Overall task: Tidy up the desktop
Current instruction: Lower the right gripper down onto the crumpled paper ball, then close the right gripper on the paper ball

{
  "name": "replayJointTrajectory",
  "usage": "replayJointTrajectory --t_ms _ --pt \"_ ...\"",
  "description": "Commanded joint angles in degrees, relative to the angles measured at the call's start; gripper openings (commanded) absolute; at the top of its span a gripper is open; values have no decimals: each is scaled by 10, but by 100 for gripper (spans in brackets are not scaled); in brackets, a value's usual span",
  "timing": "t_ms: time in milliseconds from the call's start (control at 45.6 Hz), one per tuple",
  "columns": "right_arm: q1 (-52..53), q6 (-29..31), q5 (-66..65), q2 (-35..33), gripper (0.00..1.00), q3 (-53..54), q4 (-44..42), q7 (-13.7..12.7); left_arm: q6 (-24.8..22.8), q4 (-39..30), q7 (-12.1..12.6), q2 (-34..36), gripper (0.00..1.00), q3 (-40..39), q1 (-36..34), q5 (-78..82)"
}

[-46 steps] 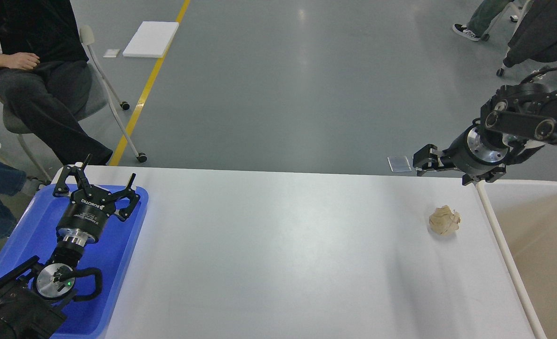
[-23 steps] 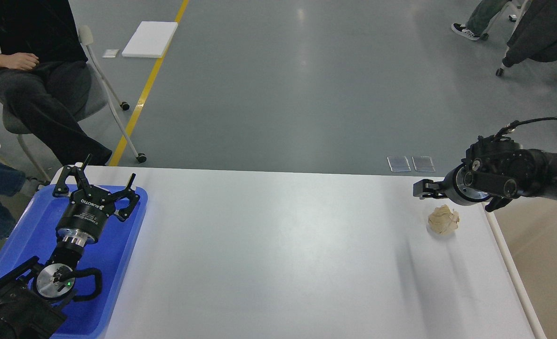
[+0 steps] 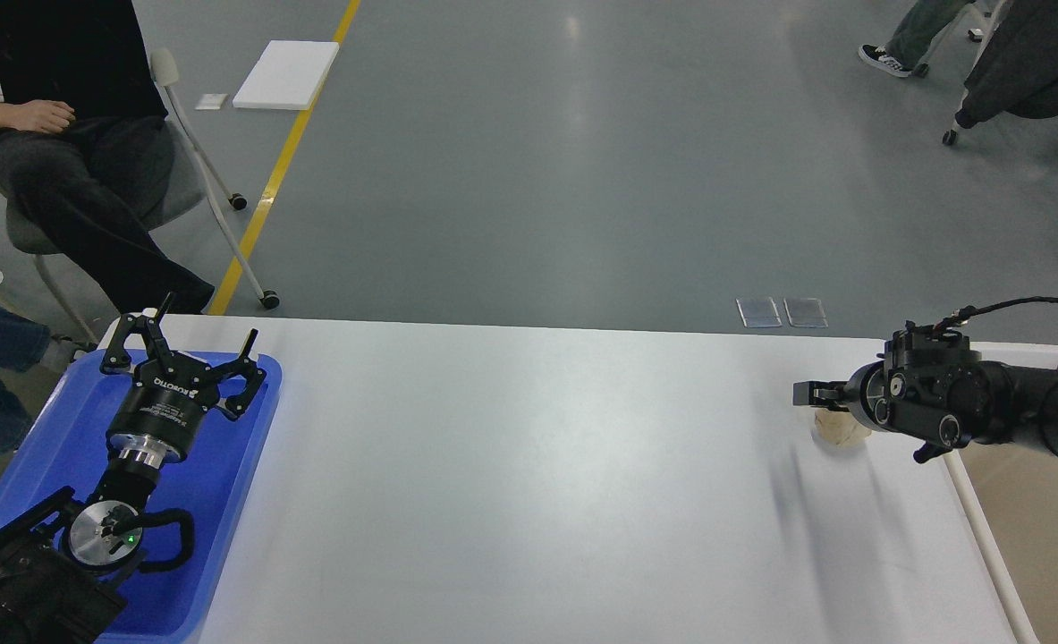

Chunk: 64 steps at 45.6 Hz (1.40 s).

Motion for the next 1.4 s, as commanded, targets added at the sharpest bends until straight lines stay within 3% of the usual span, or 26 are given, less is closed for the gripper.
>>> replayJointTrajectory --t_ms 0,263,811,1381 --pt "-43 -17 -11 6 100 24 -38 1 0 0 0 0 99 0 1 0" --pt "-71 -19 -11 36 98 25 -113 1 0 1 0 0 99 0 0 0" --pt "-95 -19 -11 58 97 36 -137 1 0 0 0 0 99 0 0 0" --pt "-140 -21 -11 94 95 37 -227 1 0 0 0 0 99 0 0 0"
